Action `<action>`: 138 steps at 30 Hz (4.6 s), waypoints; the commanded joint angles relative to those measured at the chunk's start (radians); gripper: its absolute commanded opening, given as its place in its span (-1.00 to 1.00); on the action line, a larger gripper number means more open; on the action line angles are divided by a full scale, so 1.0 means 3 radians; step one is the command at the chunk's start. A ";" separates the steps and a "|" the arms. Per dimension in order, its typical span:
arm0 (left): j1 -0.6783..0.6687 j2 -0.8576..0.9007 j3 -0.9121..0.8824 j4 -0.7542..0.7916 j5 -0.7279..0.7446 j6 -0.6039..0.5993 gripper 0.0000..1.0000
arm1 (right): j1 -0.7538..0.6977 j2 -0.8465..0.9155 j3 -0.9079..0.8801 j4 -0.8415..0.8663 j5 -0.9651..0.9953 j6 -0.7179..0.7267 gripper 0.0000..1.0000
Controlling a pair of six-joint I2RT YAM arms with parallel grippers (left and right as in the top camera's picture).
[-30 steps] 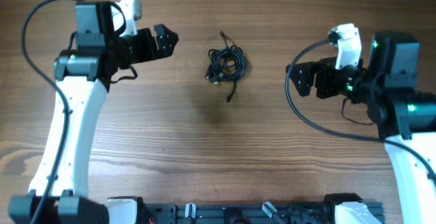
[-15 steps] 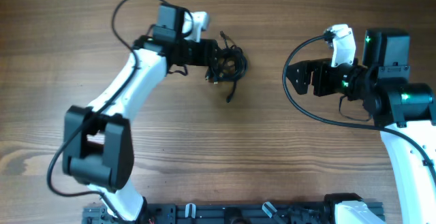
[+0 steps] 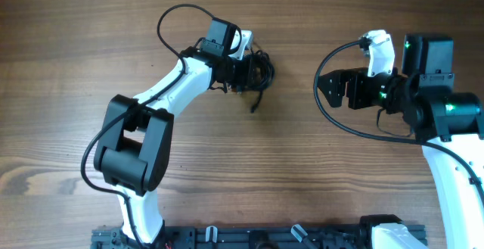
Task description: Untangle cables
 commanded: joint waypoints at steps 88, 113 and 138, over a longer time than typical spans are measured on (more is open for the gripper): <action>0.0393 -0.1106 0.0060 -0.0786 0.1701 -0.1171 -0.89 | 0.0928 0.1457 0.0065 0.1265 -0.0169 0.0724 0.00; 0.0395 -0.1106 0.0060 -0.0684 0.1762 -0.1170 -0.79 | 0.0964 0.1504 0.0066 0.1308 -0.0244 0.0772 0.15; 0.0403 -0.1106 0.0060 -0.0318 0.2602 -0.1228 -0.80 | 0.1095 0.1508 0.0065 0.1408 -0.0231 0.0692 -0.38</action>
